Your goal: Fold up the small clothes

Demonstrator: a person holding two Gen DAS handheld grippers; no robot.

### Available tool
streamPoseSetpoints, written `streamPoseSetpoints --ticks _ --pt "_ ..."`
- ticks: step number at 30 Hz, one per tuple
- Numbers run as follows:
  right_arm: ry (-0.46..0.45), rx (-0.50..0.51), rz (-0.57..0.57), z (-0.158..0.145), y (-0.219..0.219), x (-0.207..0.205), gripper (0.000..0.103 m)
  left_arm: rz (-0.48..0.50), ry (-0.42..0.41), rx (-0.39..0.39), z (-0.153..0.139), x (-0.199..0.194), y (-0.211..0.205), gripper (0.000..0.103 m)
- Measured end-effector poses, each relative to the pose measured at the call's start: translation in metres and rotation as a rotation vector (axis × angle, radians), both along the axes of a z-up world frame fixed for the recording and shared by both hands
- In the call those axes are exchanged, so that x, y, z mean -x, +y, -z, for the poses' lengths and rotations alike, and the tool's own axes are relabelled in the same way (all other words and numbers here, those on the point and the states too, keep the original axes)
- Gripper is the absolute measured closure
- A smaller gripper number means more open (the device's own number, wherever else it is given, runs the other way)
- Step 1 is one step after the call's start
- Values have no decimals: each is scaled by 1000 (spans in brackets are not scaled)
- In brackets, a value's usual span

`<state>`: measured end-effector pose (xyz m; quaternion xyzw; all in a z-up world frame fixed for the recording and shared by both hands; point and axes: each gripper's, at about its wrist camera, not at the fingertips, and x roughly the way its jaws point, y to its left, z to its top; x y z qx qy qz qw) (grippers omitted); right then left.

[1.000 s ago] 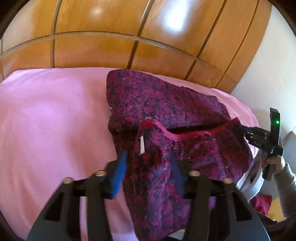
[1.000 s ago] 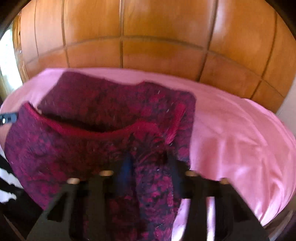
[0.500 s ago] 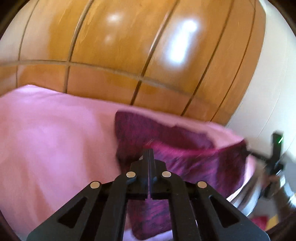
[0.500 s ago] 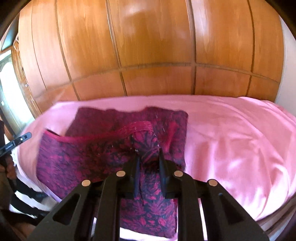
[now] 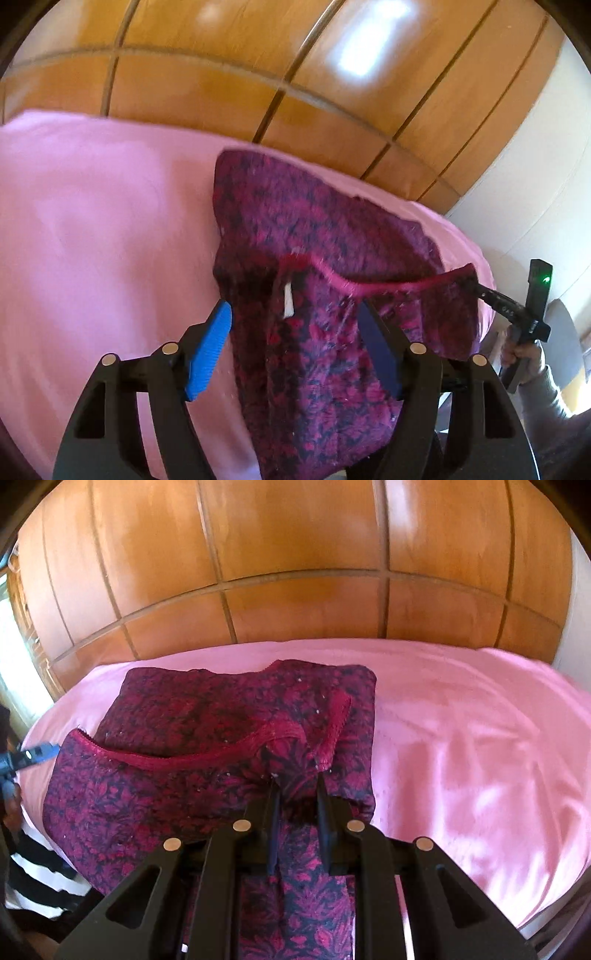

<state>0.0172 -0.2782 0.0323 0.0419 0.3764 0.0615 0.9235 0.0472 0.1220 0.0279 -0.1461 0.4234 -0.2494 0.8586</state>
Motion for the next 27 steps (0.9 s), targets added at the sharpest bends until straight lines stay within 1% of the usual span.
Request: streamPoseSetpoints --ticks 1,2,3,4,6,8,10,11,13,14,16,17,20,22,23,25,26,27 --pt "4 2 1 2 0 -2 87 20 6 9 4 -1 -5 78" --pt "5 15 -2 3 3 -3 87 22 -6 -24 4 0 -9 89" --pt "4 25 -4 2 4 -2 87 11 -25 -52 3 3 -12 89" --pt "-1 29 -8 -1 5 0 87 2 -48 -54 0 9 -12 90" --pt "-33 2 -22 -15 4 8 88 -36 -103 -61 -11 25 -8 91" --pt "-92 -37 -40 -37 2 20 88 -60 -150 -47 -26 36 -2 91" --pt "-145 -54 -46 -57 1 25 88 -74 -213 -52 -44 42 0 91" --pt "-178 -71 -48 -69 -1 23 88 -78 -245 -39 -55 40 1 91" --pt "-213 -96 -48 -82 -4 14 88 -81 -281 -28 -67 31 1 91" --pt "-228 -96 -34 -86 -4 5 88 -87 -304 -34 -73 21 -2 91" --pt "-226 -112 -7 -86 -7 -22 88 -92 -329 -62 -80 0 -9 91" --pt "-221 -117 3 -84 -8 -31 88 -97 -333 -79 -81 -16 -14 91" --pt "-181 -113 64 -69 -13 -78 88 -114 -317 -136 -77 -62 -29 91" --pt "-155 -116 103 -59 -17 -103 88 -128 -283 -157 -70 -91 -38 91" --pt "-136 -133 123 -54 -21 -118 88 -140 -269 -181 -66 -107 -42 91" --pt "-126 -118 147 -47 -22 -138 88 -152 -226 -202 -56 -136 -49 91" --pt "-107 -119 165 -42 -23 -152 88 -164 -216 -237 -50 -148 -53 91" --pt "-91 -122 174 -37 -24 -161 88 -176 -204 -254 -45 -155 -54 92"
